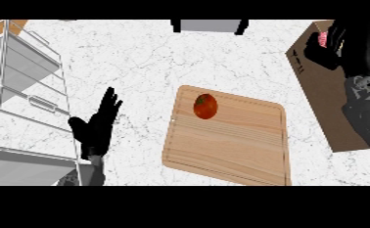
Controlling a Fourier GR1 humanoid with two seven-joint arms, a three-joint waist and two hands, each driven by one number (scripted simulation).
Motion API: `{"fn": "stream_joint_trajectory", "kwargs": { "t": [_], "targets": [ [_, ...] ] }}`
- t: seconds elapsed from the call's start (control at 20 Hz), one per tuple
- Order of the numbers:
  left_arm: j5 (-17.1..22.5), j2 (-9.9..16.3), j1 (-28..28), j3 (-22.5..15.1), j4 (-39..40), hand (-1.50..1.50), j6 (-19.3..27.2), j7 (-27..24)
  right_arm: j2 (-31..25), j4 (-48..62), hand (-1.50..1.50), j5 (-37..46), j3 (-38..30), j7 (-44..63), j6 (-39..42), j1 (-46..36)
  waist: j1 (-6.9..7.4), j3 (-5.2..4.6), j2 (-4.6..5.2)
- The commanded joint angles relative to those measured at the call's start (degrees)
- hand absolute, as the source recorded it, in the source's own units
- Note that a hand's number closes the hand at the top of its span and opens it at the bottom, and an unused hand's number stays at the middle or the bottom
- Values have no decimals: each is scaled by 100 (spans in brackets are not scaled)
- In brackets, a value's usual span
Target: Pick the cupcake from the cutting board and place it in the cardboard box
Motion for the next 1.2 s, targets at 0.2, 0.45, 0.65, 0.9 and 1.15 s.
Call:
{"fn": "stream_joint_trajectory", "kwargs": {
  "t": [0.2,0.45,0.65,0.9,1.15],
  "targets": [
    [156,290,-586,127,-874,0,-34,474,-371,1203,150,-52,-324,-1022,-369,335,177,296,-88],
    [77,261,-617,52,-779,0,-58,323,-689,2066,150,-339,-68,-1395,815,548,284,286,-72],
    [50,289,-580,71,-622,0,-129,204,-673,2653,-150,-846,-348,-1775,1173,600,290,297,-72],
    [76,287,-790,186,-519,0,-183,272,-540,2805,-150,-969,-747,-2459,423,425,271,309,-89],
    [82,185,-781,213,-395,0,-178,115,-445,2608,-150,-1127,-1378,-3218,-922,185,224,323,-126]
  ]
}}
